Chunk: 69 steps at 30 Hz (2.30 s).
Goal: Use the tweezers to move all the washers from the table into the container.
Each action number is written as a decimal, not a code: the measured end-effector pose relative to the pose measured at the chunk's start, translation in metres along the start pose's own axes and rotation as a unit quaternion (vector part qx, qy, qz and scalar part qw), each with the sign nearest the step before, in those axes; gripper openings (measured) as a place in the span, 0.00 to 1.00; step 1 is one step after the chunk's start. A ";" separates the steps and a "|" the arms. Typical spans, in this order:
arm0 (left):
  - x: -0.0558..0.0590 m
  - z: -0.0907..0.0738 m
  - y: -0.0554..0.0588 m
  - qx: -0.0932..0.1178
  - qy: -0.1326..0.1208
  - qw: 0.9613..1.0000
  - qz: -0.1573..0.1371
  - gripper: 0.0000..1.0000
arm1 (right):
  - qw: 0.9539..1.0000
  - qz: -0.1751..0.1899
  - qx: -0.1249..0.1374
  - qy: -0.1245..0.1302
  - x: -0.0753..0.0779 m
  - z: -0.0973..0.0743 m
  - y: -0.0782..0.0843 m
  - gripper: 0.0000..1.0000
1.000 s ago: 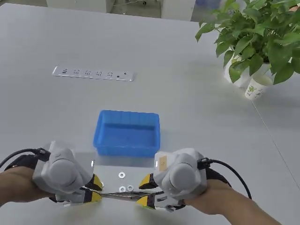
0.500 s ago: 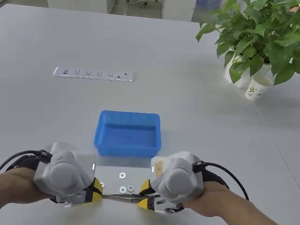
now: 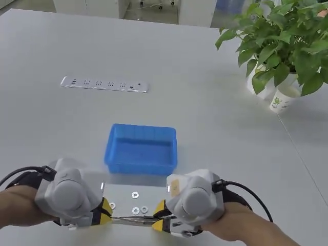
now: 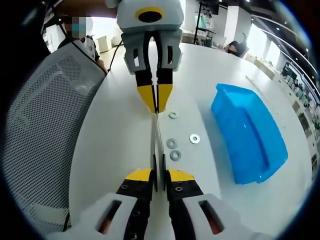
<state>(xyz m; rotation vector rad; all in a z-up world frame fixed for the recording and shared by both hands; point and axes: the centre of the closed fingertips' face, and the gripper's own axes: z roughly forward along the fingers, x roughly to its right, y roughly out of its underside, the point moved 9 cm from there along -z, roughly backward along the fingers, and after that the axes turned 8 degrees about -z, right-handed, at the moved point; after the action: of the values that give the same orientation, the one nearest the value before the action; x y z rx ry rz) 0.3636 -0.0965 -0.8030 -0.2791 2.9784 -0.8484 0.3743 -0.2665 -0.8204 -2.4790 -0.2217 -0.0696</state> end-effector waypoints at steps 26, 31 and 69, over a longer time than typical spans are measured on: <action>0.005 -0.035 -0.035 0.029 -0.016 0.999 0.021 0.05 | 1.000 -0.017 0.010 0.006 0.000 0.002 -0.010 0.12; 0.007 -0.042 -0.043 0.041 -0.017 0.999 0.023 0.05 | 1.000 -0.019 0.013 0.011 0.000 -0.002 -0.012 0.11; 0.011 -0.054 -0.088 0.105 0.014 0.994 0.037 0.06 | 0.998 0.003 0.057 0.023 -0.004 0.001 -0.025 0.11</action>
<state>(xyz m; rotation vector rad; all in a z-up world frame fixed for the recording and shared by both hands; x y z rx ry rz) 0.3630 -0.1438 -0.7106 -0.1502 2.8710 -1.1521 0.3665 -0.2475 -0.8065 -2.3622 -0.1944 -0.1078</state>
